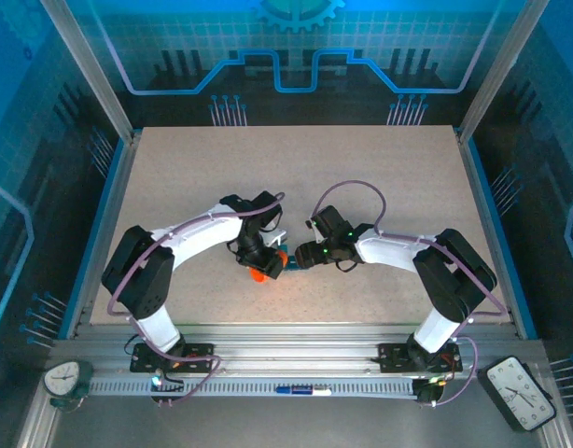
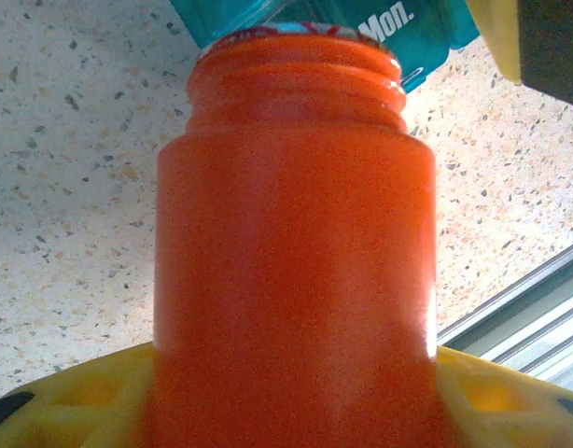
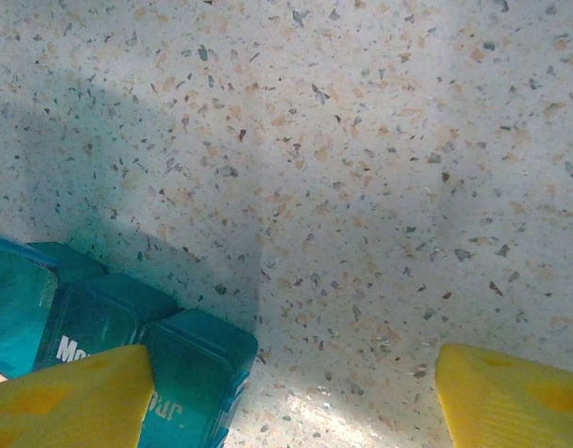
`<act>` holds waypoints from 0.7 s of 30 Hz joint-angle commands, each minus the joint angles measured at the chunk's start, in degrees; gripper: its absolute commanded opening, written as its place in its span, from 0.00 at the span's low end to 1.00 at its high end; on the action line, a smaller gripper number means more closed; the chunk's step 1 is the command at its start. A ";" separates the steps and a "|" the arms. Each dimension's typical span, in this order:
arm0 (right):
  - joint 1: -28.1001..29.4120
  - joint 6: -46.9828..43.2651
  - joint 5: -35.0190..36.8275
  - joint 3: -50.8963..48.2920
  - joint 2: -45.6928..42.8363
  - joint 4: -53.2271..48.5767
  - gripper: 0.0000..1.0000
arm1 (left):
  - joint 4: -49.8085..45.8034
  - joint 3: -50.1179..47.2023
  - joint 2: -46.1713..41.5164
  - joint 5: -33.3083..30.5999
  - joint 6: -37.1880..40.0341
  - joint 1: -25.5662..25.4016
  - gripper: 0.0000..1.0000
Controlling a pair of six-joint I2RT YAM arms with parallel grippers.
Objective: Sort the pills into containers
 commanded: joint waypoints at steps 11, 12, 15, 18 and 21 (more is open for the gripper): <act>0.92 0.31 0.92 -1.71 0.67 -1.19 0.80 | -4.15 2.74 2.07 2.44 1.86 0.46 0.00; 0.92 0.31 0.92 -1.68 0.71 -1.19 0.80 | -4.27 2.77 2.21 2.60 2.00 0.45 0.00; 0.93 0.30 0.91 -1.73 0.79 -1.23 0.80 | -4.74 3.21 2.70 2.95 2.04 0.42 0.00; 0.91 0.37 0.91 -1.69 0.78 -1.14 0.80 | -5.46 3.84 3.12 2.78 2.29 0.41 0.00; 0.85 0.35 0.90 -1.88 0.80 -0.97 0.80 | -6.11 4.40 3.49 2.44 2.51 0.45 0.00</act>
